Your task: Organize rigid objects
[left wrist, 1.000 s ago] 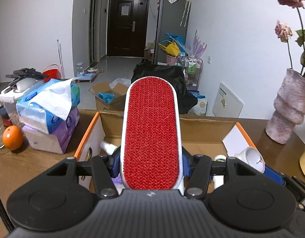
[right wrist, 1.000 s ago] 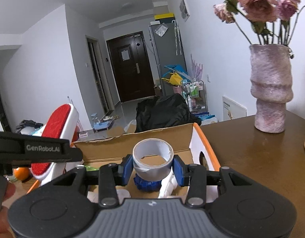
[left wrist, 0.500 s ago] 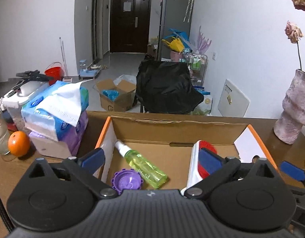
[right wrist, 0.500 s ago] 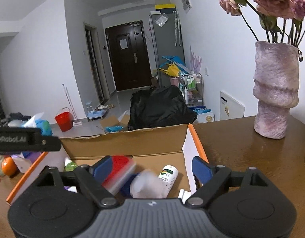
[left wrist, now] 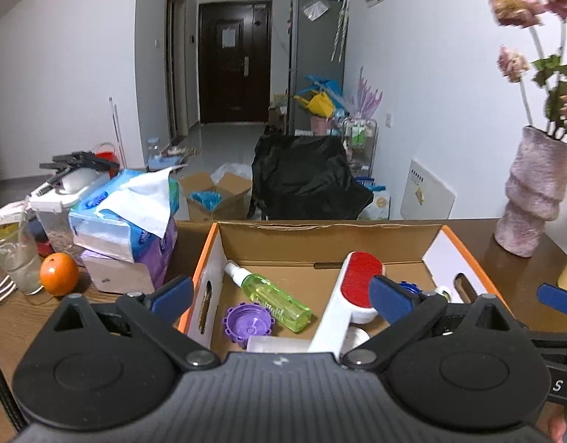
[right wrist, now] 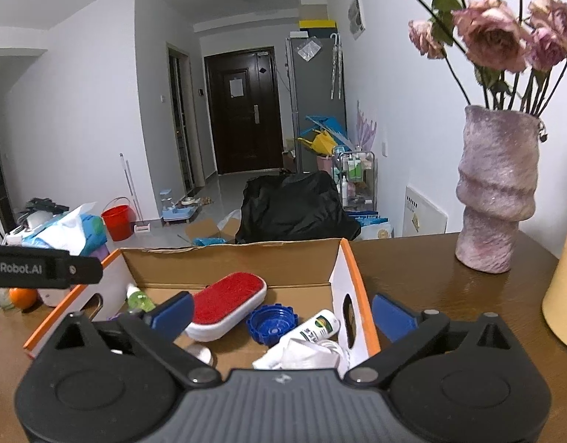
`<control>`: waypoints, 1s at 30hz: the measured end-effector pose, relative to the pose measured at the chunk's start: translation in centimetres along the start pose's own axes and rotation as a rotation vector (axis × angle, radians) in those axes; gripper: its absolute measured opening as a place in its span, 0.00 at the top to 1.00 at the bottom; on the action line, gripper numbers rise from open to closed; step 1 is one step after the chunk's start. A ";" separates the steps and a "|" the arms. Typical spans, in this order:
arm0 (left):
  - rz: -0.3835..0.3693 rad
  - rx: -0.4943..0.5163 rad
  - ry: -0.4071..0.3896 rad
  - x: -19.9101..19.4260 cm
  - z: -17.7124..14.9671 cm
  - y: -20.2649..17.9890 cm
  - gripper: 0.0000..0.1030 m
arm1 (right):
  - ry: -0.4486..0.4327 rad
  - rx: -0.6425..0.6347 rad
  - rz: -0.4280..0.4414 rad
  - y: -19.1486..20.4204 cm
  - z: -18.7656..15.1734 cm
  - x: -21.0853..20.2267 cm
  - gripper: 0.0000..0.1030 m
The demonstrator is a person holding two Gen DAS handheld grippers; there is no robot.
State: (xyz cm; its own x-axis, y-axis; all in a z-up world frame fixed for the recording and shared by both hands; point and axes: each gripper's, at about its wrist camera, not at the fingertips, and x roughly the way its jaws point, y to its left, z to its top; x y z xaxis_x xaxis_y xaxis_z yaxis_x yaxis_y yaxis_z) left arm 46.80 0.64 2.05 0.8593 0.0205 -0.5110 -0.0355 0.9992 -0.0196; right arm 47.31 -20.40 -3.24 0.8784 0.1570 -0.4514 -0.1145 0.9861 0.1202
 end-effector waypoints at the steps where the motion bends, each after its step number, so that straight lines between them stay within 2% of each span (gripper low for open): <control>1: -0.001 0.002 -0.011 -0.8 -0.2 0.0 0.00 | -0.003 -0.004 0.005 -0.1 -0.1 -0.6 0.00; 7: -0.013 -0.009 -0.062 -5.7 -1.9 0.1 0.00 | -0.037 -0.010 0.011 -0.3 -0.9 -5.7 0.00; 16: -0.025 -0.015 -0.083 -13.8 -5.4 0.2 0.00 | -0.090 -0.033 0.013 -0.1 -3.1 -15.0 0.00; 21: -0.036 -0.015 -0.094 -18.9 -8.4 -0.1 0.00 | -0.089 -0.035 0.007 -0.1 -5.1 -20.0 0.00; 30: -0.041 -0.017 -0.106 -25.2 -12.9 -0.4 0.00 | -0.087 -0.058 0.004 0.4 -8.7 -26.7 0.00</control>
State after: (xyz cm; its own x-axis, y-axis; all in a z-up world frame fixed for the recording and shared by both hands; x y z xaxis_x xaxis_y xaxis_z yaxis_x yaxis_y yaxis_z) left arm 18.62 -0.78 3.86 0.9096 -0.0156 -0.4153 -0.0075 0.9985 -0.0538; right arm 19.79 -23.75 1.13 0.9144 0.1584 -0.3726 -0.1428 0.9873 0.0693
